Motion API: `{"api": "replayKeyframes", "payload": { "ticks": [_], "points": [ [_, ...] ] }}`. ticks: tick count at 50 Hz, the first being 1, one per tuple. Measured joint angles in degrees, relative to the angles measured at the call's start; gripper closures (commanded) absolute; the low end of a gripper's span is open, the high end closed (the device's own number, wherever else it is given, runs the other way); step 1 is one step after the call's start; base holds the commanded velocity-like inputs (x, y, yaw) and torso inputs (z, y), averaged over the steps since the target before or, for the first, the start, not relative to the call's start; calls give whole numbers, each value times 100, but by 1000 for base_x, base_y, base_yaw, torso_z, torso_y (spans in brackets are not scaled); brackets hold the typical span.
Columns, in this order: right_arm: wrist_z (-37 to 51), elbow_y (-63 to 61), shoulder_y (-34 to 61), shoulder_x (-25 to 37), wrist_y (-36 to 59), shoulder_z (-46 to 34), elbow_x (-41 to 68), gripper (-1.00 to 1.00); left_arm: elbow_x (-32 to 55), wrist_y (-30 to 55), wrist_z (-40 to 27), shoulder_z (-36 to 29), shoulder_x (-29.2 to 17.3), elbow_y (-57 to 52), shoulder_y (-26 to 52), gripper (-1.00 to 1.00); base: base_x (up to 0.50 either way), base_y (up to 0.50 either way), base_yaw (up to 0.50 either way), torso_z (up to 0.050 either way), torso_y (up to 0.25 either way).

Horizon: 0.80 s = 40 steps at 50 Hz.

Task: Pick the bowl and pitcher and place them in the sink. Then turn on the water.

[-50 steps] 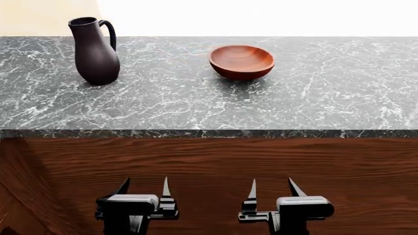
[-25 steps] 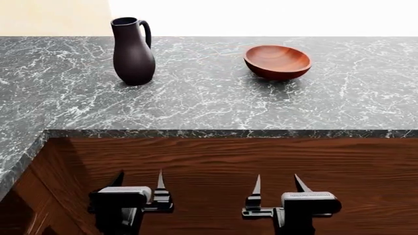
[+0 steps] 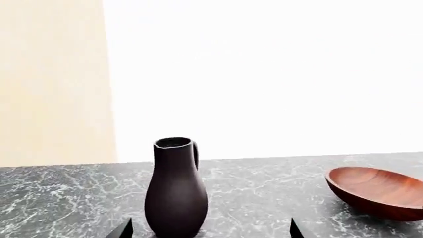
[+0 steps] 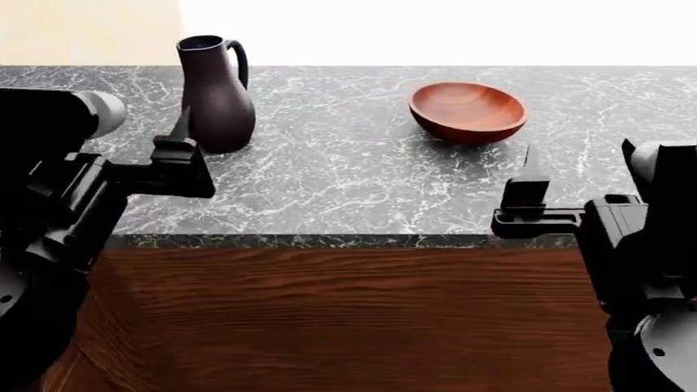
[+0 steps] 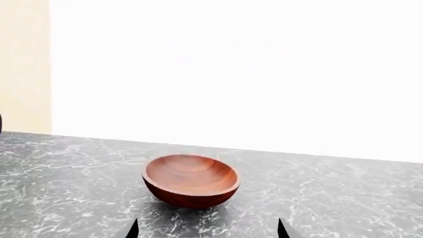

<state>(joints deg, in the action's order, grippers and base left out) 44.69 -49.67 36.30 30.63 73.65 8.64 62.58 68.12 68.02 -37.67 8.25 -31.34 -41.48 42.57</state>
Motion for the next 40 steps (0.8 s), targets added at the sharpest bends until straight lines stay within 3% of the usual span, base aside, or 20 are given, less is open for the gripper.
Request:
{"api": "replayKeyframes", "payload": {
  "ticks": [7,14,40],
  "points": [
    [765,-149,750,383,569,196,1486,-100,801,650,-517,99,-295,-69,874,-100,500,0,0,0,0],
    [1192,-204,1140,612,793,236,2271,-100,1314,975,-862,131,-514,-104,1416,-100,500,0,0,0,0],
    [1682,-182,1616,941,801,20,3029,-100,1974,1164,-1319,46,-943,-14,2229,-100,500,0,0,0,1]
  ]
}}
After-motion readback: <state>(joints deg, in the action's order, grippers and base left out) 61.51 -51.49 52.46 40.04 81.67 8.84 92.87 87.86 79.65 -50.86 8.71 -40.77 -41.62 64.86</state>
